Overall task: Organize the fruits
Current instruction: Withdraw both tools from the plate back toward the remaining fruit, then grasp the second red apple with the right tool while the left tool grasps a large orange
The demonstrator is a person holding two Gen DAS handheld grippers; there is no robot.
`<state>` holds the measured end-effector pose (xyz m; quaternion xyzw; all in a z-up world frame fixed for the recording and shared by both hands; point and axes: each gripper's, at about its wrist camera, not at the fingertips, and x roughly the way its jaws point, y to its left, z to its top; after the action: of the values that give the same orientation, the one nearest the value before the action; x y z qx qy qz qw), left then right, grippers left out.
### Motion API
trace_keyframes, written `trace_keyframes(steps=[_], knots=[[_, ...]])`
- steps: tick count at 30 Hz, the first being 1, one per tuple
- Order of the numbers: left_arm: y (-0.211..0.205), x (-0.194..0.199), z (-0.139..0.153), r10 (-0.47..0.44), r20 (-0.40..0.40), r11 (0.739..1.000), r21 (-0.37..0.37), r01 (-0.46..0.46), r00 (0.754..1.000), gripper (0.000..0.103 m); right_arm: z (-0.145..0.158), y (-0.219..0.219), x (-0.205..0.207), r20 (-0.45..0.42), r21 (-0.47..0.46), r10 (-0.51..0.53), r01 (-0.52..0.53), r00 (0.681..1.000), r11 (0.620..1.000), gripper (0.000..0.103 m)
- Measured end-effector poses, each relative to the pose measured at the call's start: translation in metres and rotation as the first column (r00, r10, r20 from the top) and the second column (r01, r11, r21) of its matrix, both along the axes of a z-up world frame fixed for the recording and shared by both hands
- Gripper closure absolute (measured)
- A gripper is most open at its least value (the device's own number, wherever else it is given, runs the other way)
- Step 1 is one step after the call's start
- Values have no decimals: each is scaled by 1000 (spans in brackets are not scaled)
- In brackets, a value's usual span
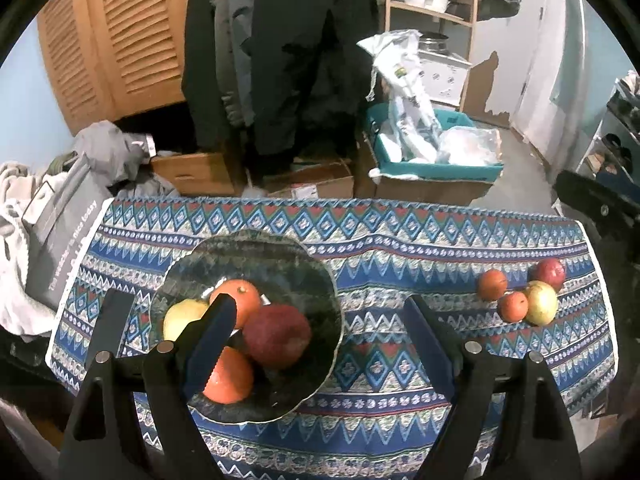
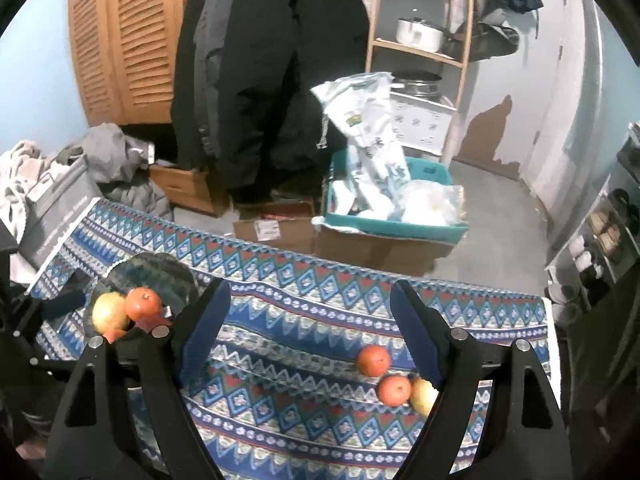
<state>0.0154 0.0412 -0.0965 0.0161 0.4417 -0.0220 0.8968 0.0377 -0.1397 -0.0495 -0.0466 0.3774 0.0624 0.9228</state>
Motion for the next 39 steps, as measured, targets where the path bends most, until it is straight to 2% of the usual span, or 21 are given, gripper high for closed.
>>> trace_keyframes(steps=[11,22,30,39], knots=[[-42,-4,17,-72,41,997,4,72,997,10,9,-51,-19,33,-3,-86,86,996,996,18],[-90,-5,15,-159,36,987,38,158,987,10,5,-106,-36,30,-5,-181,181,983,983,18],[-112,-4,10,-193,22,980,52,192,981,10,3,-145,-45,26,-8,-258,259,966,966,18],[-132,2,0,-218,-8,975,49,218,976,10,-9,-169,-48,0,-23,-310,310,951,950,18]])
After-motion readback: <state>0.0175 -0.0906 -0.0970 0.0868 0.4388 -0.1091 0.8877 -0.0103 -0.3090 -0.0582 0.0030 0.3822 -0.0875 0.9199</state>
